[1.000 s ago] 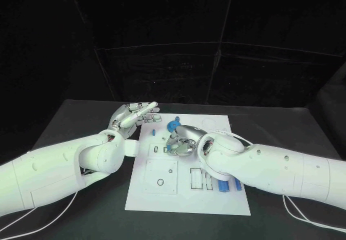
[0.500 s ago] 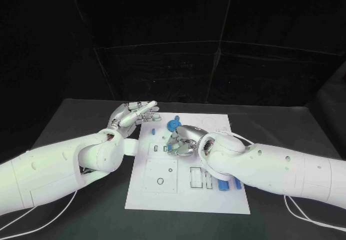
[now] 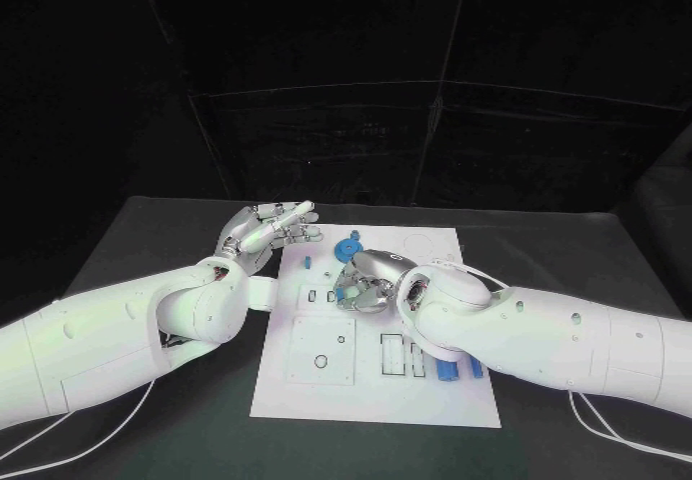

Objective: Assemble the parts on the task board

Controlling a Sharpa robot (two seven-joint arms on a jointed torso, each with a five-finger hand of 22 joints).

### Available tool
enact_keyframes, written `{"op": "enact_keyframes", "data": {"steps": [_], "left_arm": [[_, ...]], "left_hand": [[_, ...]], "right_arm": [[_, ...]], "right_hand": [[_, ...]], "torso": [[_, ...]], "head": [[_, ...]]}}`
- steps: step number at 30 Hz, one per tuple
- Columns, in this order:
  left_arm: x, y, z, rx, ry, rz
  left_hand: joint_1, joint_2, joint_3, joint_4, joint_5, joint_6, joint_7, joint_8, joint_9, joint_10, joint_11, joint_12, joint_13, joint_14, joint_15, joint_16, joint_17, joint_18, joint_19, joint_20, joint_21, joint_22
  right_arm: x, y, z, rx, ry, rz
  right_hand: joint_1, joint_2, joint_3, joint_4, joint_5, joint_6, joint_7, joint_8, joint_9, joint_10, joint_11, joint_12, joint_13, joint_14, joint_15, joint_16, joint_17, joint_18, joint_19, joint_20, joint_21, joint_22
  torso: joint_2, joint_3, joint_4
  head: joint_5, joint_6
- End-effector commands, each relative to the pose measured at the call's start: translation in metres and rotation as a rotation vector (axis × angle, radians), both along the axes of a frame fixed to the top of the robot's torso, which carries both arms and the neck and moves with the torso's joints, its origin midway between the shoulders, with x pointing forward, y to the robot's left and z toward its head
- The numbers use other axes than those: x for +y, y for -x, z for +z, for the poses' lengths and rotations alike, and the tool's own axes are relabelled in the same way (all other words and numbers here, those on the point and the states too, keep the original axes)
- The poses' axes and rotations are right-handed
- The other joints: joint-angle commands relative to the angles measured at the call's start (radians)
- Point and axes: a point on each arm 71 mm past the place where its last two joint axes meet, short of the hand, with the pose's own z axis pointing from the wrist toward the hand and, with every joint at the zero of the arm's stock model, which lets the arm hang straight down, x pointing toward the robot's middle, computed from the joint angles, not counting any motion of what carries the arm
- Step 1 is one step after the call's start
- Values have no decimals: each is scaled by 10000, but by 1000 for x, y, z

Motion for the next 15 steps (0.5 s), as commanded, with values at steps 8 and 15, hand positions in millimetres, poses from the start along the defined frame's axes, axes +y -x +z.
{"op": "enact_keyframes", "data": {"steps": [8,15], "left_arm": [[-1,0,1,-55,59,-163],[0,-1,0,-68,-334,-230]], "left_hand": [[-1,114,-2,-89,-61,91,-49,-87,-5,101,-53,-63,-2,237,-38,-1,68,73,155,-39,47,-2],[-117,150,14,-144,-58,346,-234,-93,13,483,-270,-115,24,1318,-373,438,547,75,1064,-374,689,275]], "right_arm": [[-3,-2,3,-479,-451,-510],[-6,3,13,-1178,-1597,-24]], "right_hand": [[-206,-340,-499,308,-380,-715,94,-218,-2,-154,87,-82,-76,153,156,-64,-55,-139,97,129,-94,133],[-46,-428,-741,347,-400,-1001,148,-198,16,-149,139,-26,-26,152,198,-58,-46,-135,92,171,-106,113]], "torso": [[-1,-1,-4],[-21,14,-5]], "head": [[-24,5],[-5,58]]}}
